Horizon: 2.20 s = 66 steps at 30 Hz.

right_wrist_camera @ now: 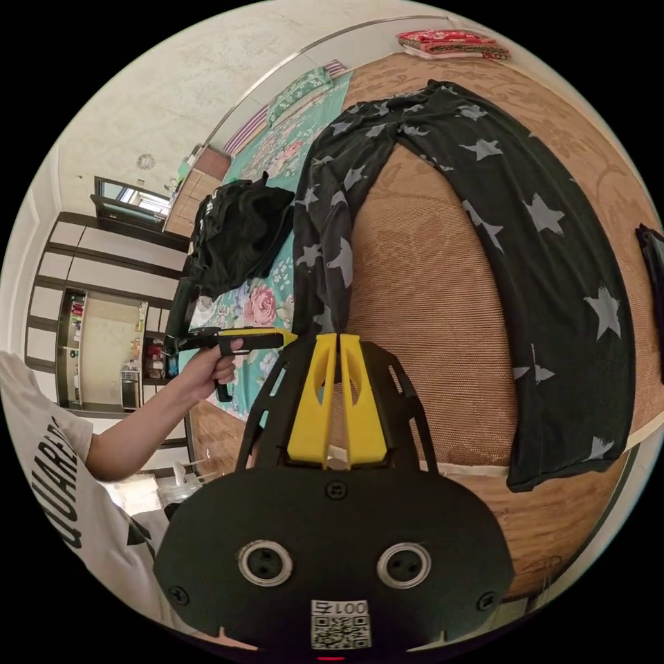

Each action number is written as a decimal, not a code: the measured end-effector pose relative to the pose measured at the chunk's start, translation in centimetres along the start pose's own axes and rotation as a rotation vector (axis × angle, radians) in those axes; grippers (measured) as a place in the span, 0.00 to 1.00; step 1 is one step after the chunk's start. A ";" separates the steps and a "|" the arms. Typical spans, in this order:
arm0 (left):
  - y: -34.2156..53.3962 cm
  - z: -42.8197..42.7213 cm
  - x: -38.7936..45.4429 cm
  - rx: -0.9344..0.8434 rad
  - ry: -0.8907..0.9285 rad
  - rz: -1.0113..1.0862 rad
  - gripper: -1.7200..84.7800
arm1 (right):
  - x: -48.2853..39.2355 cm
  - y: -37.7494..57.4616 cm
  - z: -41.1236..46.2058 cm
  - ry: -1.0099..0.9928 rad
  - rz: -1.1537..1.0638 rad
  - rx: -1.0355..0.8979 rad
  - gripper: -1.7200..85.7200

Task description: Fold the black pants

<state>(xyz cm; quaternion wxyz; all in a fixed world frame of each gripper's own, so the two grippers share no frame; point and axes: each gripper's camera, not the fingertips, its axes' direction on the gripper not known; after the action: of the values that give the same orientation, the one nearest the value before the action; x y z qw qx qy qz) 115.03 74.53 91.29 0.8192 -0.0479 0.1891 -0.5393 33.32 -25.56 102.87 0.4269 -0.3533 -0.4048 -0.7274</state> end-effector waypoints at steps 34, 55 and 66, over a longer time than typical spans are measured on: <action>1.6 -11.2 -4.9 0.021 -0.010 -0.179 0.01 | 2.8 -6.2 2.3 -0.247 -0.020 -0.253 0.04; -3.3 -7.5 3.5 0.006 -0.180 -0.020 0.02 | -6.7 -3.8 4.8 0.133 -0.270 -0.275 0.05; -3.6 -7.8 6.1 -0.146 -0.017 -0.189 0.01 | -9.2 0.5 3.4 0.060 -0.269 -0.505 0.03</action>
<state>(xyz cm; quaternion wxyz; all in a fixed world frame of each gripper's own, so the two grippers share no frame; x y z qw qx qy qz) 111.21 68.57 83.49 0.7606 -0.1293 0.2156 -0.5985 37.89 -19.58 96.57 0.2367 -0.3699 -0.2414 -0.8654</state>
